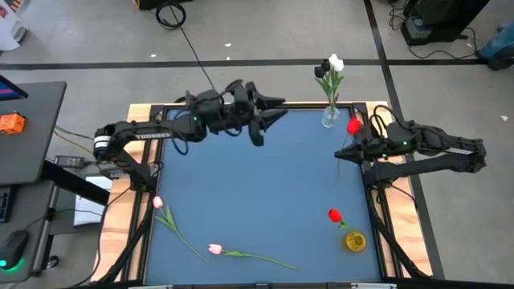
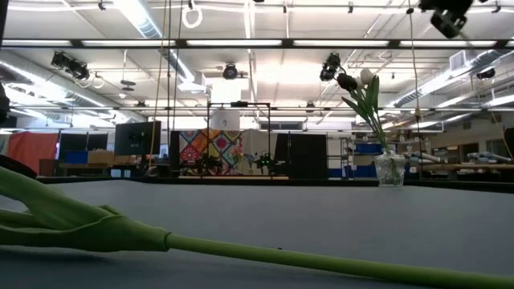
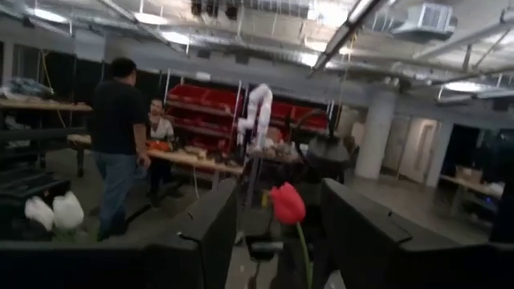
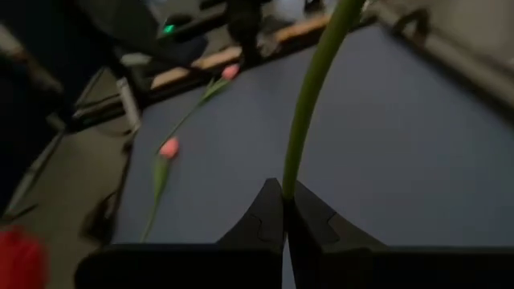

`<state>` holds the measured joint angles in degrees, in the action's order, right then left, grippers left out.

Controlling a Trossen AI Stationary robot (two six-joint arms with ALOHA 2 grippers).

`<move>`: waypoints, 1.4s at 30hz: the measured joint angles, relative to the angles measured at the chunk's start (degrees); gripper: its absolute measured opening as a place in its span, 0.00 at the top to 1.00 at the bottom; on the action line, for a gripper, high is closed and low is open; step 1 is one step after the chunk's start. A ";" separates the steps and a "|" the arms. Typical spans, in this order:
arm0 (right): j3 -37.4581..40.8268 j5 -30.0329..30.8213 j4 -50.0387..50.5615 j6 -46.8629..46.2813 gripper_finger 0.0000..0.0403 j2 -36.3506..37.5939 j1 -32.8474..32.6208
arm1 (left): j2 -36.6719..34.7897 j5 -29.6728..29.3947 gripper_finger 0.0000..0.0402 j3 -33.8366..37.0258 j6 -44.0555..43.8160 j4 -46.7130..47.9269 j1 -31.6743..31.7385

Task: Sort flowers into vase by color
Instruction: Put the red tulip into the yellow vase

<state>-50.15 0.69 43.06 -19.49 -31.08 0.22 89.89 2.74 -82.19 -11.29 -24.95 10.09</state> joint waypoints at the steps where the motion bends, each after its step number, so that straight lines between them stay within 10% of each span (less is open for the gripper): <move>1: 0.00 -0.24 1.51 -0.94 0.98 0.53 -1.06 | -0.02 0.00 0.54 0.12 -0.02 0.51 -0.14; 16: 0.00 -6.20 10.90 -4.87 0.98 2.97 -18.96 | 0.15 -0.04 0.54 0.09 0.13 2.60 -0.39; 31: -0.03 -11.93 -6.47 -5.08 0.98 2.47 -31.66 | 0.15 -0.04 0.54 0.09 0.11 2.59 -0.39; 42: -0.03 0.65 -6.82 -3.75 0.98 -5.50 -45.46 | 0.17 -0.07 0.54 0.09 0.09 2.60 -0.39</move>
<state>-50.18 1.34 36.25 -23.24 -36.59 -45.24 90.06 2.68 -82.11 -11.20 -22.35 9.69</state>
